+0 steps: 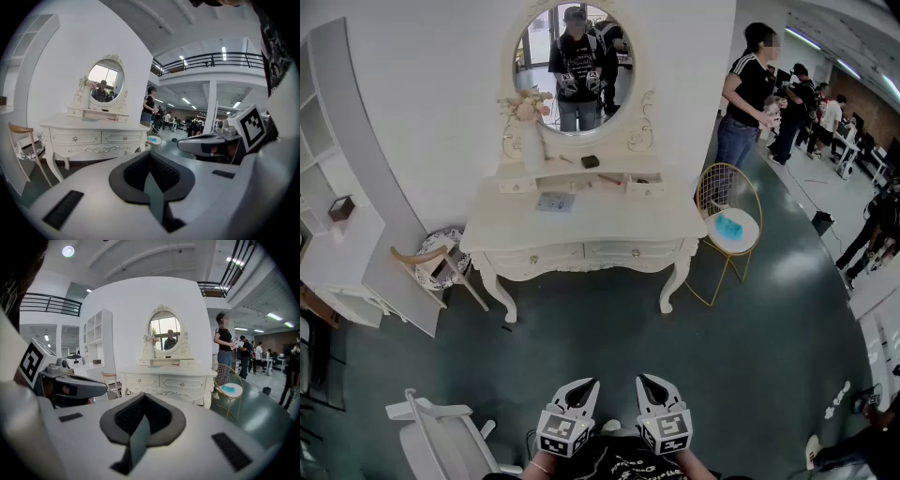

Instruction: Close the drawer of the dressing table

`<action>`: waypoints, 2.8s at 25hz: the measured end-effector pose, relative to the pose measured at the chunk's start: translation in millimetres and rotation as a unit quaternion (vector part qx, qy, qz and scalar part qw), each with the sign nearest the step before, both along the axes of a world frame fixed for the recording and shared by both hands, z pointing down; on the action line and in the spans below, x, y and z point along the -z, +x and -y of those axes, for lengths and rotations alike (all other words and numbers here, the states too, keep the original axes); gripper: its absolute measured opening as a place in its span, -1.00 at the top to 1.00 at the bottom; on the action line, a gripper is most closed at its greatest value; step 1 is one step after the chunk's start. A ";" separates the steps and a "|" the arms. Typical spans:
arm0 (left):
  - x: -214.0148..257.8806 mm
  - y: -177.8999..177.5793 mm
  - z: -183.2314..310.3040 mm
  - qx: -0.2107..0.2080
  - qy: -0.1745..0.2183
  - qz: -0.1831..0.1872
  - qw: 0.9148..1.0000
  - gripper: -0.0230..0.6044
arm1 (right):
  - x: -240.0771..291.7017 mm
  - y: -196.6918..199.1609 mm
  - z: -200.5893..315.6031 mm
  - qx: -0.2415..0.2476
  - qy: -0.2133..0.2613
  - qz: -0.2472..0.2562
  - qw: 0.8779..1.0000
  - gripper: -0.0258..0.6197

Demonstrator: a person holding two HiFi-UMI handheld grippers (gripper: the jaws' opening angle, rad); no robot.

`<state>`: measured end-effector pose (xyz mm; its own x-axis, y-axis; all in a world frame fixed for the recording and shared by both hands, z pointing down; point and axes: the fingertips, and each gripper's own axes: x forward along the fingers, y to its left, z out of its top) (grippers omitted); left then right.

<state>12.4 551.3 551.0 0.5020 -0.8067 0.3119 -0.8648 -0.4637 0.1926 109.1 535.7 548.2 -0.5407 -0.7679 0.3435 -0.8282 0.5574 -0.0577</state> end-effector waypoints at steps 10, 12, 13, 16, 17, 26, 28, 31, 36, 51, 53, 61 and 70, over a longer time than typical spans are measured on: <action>-1.7 16.4 4.2 -0.011 -0.003 -0.002 1.000 0.87 | -3.0 17.9 1.6 -0.019 -0.009 0.023 1.000 0.89; -3.6 17.9 5.8 -0.013 -0.004 -0.003 1.000 0.87 | -5.3 19.7 2.0 -0.022 -0.013 0.024 0.999 0.89; -4.4 18.2 7.5 -0.014 -0.004 -0.003 1.000 0.87 | -6.8 20.5 2.9 -0.023 -0.014 0.023 0.999 0.89; -6.5 16.8 13.6 -0.016 -0.006 -0.004 1.000 0.87 | -10.2 20.0 8.2 -0.028 -0.019 0.025 0.999 0.89; -7.2 15.1 16.2 -0.017 -0.007 -0.005 1.000 0.87 | -10.6 18.6 10.7 -0.028 -0.019 0.024 0.999 0.89; -8.2 -5.7 68.6 -0.025 -0.009 -0.012 1.000 0.87 | -7.4 1.3 55.9 -0.041 -0.015 0.022 0.999 0.89; -8.4 -7.4 81.9 -0.033 -0.010 -0.012 0.999 0.87 | -6.1 -1.7 68.4 -0.047 -0.015 0.023 0.999 0.89; -7.3 -10.2 101.9 -0.041 -0.011 -0.014 0.999 0.87 | -3.1 -5.7 88.2 -0.054 -0.014 0.026 0.998 0.89; -3.4 -18.8 134.4 -0.050 -0.008 -0.011 0.999 0.87 | 0.2 -11.8 120.4 -0.063 -0.008 0.025 0.998 0.89; -4.5 -45.3 214.0 -0.090 -0.010 0.000 0.996 0.87 | -1.9 -39.3 198.4 -0.091 -0.010 0.026 0.995 0.89; -4.7 -50.5 222.3 -0.096 -0.010 0.002 0.995 0.87 | -4.8 -45.0 204.9 -0.095 -0.013 0.017 0.995 0.89; -6.0 -69.1 252.1 -0.119 -0.013 0.005 0.993 0.87 | -7.1 -65.0 231.7 -0.114 -0.014 0.008 0.993 0.89; -9.9 -76.9 273.7 -0.124 -0.015 0.006 0.992 0.87 | -8.6 -61.8 251.9 -0.134 -0.020 0.014 0.991 0.89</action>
